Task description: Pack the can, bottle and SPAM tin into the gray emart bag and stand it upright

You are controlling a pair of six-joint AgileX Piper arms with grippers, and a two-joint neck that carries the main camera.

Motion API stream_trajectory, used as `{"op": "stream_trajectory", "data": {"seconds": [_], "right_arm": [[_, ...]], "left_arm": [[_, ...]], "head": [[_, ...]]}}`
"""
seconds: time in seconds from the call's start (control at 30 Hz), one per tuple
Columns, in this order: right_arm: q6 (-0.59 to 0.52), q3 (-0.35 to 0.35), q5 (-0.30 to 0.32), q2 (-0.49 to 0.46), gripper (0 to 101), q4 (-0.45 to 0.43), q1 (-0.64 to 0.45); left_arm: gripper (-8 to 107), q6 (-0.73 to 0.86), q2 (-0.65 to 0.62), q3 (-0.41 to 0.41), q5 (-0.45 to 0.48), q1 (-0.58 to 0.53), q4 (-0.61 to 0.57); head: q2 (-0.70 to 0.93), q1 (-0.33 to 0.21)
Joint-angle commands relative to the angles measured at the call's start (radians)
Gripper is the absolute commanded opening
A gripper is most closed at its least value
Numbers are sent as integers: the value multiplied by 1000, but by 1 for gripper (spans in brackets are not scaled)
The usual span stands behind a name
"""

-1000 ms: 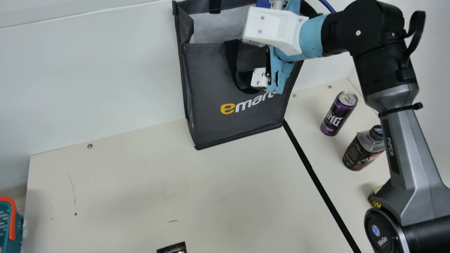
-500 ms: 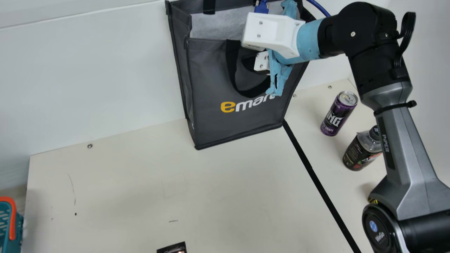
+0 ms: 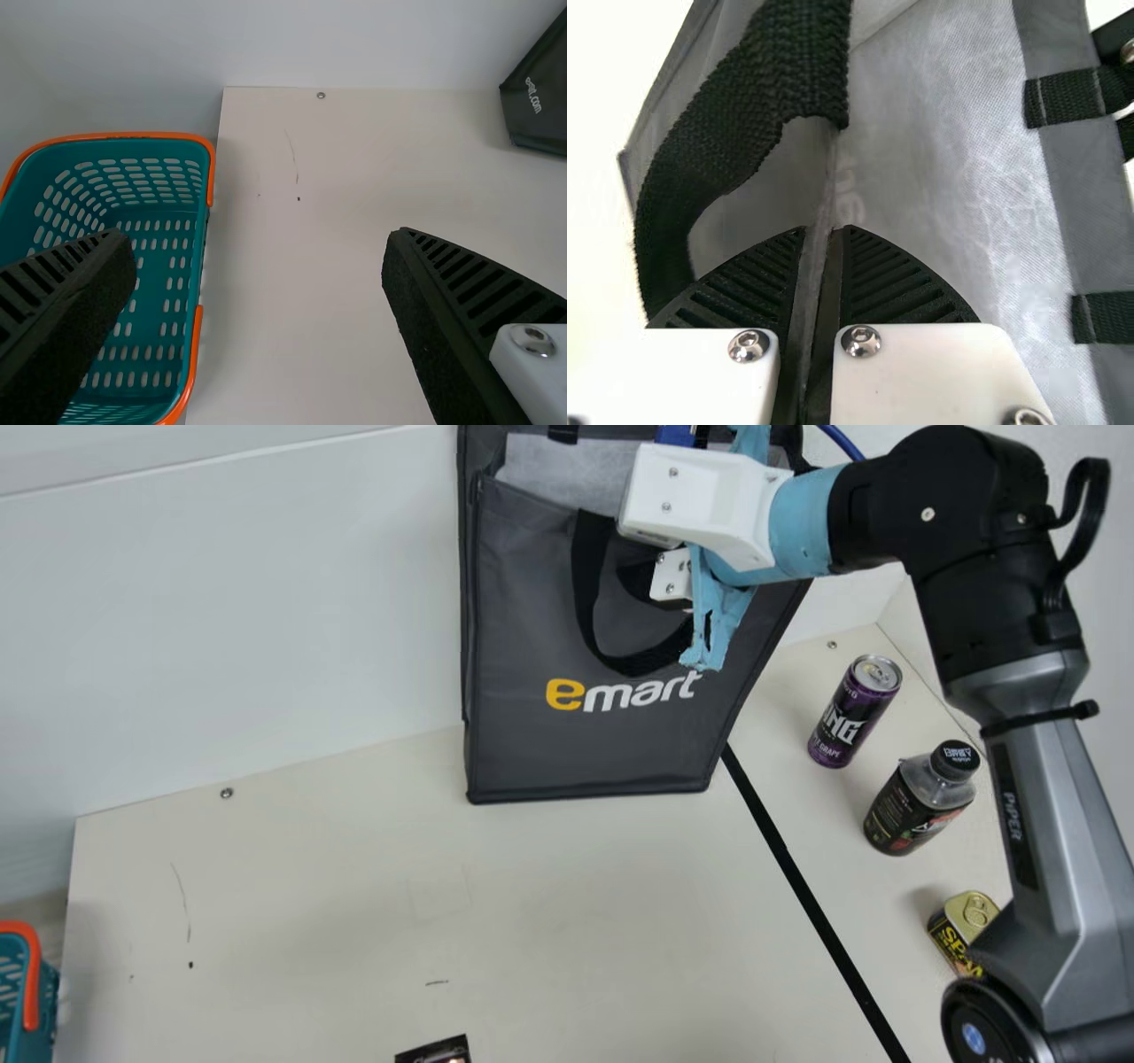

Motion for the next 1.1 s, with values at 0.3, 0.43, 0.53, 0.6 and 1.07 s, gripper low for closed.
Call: {"op": "stream_trajectory", "data": {"seconds": [0.3, 0.43, 0.53, 0.6, 1.07], "right_arm": [[31, 80, -2, -133, 0, -26, 31], [39, 116, -2, -188, 0, -35, 50], [44, 146, -2, -230, 0, -43, 66], [46, 166, -2, -258, 0, -48, 77], [69, 308, -2, -433, 0, -99, 168]], "left_arm": [[90, 0, 0, 0, 0, 0, 0], [90, 0, 0, 0, 0, 0, 0], [90, 0, 0, 0, 0, 0, 0], [90, 0, 0, 0, 0, 0, 0], [90, 0, 0, 0, 0, 0, 0]], "head": [[-2, -23], [-2, -23], [-2, -23], [-2, -23], [-2, -23]]}}
